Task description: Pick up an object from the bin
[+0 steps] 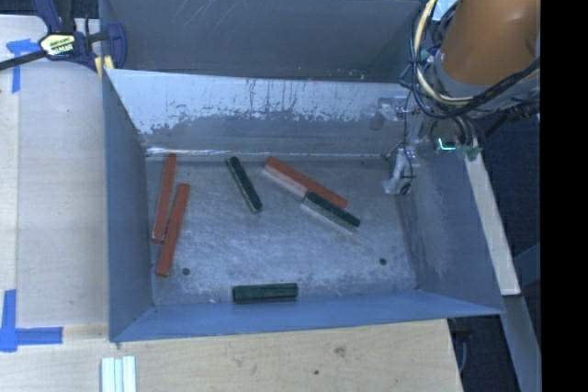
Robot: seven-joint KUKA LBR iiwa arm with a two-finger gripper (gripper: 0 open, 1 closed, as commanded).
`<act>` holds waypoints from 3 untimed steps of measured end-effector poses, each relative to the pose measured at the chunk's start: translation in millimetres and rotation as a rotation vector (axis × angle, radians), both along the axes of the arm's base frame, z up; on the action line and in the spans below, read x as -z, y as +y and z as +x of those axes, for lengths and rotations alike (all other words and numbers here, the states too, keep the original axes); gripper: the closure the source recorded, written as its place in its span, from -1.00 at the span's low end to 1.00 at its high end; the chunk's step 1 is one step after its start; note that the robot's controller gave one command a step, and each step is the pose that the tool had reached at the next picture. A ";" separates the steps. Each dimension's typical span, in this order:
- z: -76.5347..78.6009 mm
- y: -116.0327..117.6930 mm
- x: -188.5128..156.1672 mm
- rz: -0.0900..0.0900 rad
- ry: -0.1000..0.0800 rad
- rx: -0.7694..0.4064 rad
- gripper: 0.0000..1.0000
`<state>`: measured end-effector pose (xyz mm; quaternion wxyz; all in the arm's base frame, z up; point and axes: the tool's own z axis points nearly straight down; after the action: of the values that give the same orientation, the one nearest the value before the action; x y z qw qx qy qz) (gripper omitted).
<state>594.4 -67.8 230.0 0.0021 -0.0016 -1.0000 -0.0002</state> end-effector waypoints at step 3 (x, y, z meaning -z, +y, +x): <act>-25.0 76.8 30.0 0.000 -0.016 -0.016 1.00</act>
Offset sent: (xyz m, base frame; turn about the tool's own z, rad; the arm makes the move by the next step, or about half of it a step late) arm -0.0172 0.0417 -0.1600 -0.0075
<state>569.4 9.0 199.9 -0.0056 0.0064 -1.0000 -0.0002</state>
